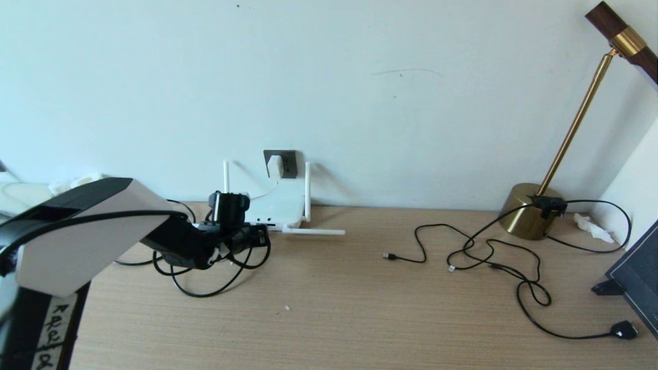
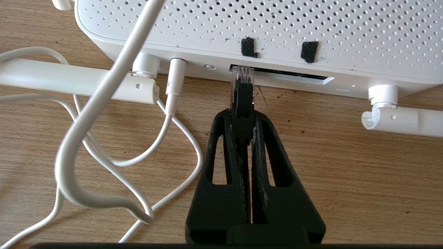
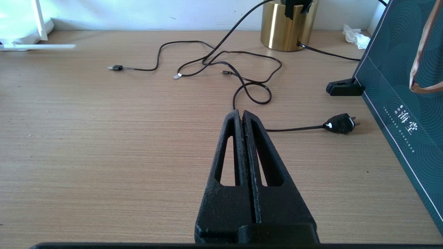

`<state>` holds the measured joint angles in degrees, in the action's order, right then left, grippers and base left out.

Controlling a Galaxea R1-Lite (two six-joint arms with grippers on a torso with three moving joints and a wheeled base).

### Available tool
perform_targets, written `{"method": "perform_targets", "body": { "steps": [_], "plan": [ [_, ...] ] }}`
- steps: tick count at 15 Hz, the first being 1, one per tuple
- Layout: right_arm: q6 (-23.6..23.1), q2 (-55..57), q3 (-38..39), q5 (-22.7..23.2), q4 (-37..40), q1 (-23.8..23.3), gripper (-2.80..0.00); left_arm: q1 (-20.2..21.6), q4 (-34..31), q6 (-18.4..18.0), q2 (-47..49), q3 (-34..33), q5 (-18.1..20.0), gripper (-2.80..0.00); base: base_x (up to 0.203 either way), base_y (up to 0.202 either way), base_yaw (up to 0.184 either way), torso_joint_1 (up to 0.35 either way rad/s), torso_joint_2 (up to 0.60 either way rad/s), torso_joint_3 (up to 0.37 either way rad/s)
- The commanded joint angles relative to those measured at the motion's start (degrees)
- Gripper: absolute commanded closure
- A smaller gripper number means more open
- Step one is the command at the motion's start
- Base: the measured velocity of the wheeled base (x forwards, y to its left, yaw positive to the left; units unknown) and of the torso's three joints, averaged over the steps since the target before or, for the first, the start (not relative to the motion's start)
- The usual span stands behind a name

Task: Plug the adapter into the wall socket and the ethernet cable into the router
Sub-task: Plug cable into router interface

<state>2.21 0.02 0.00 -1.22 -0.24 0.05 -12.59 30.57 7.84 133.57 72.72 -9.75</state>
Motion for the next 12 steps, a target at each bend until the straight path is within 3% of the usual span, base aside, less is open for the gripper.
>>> {"method": "perform_targets", "body": {
  "steps": [1,12],
  "plan": [
    [0.0,0.0,0.0,0.0,0.0,0.0,0.00,-0.2,0.0,0.1,-0.2,0.0,-0.1,0.00,0.000,0.000,0.000,0.000,0.00,0.000],
    [0.0,0.0,0.0,0.0,0.0,0.0,0.00,-1.1,-0.1,0.0,-0.4,0.4,-1.7,0.00,0.000,0.000,0.000,0.000,0.00,0.000]
  ]
}}
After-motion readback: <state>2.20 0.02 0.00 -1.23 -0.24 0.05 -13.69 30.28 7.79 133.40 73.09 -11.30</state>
